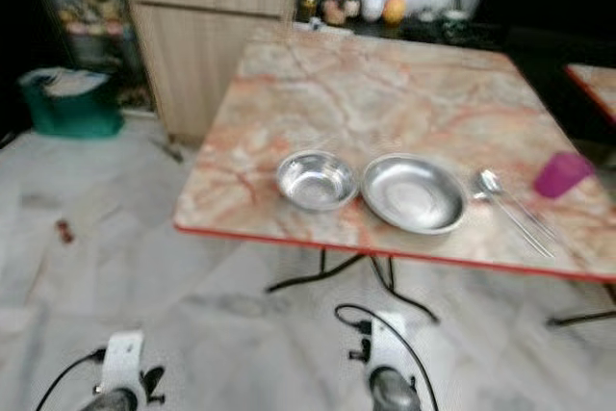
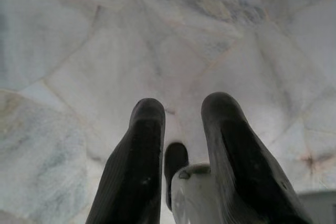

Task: Setting the table

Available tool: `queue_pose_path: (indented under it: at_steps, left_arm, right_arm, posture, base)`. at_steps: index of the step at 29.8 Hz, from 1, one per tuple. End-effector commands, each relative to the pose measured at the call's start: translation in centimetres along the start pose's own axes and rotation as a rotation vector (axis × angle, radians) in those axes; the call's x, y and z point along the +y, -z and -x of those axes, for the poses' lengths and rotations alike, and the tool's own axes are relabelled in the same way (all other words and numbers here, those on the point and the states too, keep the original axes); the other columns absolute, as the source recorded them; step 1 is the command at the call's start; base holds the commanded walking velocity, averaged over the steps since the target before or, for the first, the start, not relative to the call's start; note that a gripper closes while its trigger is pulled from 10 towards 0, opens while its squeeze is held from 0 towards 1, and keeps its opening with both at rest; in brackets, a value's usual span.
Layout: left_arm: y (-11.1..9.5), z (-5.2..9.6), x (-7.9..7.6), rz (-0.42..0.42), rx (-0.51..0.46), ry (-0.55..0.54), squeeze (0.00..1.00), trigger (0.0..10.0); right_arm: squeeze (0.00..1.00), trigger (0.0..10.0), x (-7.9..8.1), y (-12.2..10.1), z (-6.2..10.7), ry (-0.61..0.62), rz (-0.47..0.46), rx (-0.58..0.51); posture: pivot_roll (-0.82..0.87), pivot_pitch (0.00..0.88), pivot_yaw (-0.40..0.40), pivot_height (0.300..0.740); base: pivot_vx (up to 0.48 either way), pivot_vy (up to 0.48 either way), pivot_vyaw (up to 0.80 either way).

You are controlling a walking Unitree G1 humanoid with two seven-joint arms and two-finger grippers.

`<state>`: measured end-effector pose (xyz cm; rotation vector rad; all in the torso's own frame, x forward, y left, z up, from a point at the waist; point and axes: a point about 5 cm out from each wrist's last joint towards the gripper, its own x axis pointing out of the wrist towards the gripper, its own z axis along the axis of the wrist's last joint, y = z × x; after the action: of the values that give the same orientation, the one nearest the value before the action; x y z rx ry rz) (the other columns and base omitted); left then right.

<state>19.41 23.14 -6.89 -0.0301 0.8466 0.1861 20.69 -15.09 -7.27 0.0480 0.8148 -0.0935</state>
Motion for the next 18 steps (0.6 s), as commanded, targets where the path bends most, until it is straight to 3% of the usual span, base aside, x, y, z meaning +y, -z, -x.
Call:
queue_pose_path:
  at_steps: [1, 9, 18]
  left_arm:
    - [0.4, 0.0, -0.6, 0.010, 0.013, 0.016, 0.00, 10.0]
    - [0.7, 0.1, -0.4, 0.016, 0.020, 0.012, 0.00, 10.0]
    - [0.7, 0.1, -0.8, 0.025, 0.016, 0.027, 0.00, 10.0]
  right_arm:
    - [0.00, 10.0, -1.2, 0.1, 0.0, 0.044, 0.003, 0.007]
    - [0.00, 10.0, -1.1, 0.1, 0.1, 0.042, -0.014, -0.008]
    - [0.00, 10.0, -0.9, -0.9, 0.1, -0.009, -0.019, -0.098]
  posture:
    - [0.05, 0.000, -0.066, 0.740]
    - [0.05, 0.000, -0.069, 0.740]
    - [0.03, 0.000, -0.064, 0.740]
  base:
    - [0.000, 0.000, -0.49]
    - [0.000, 0.000, -0.74]
    - [0.000, 0.000, 0.00]
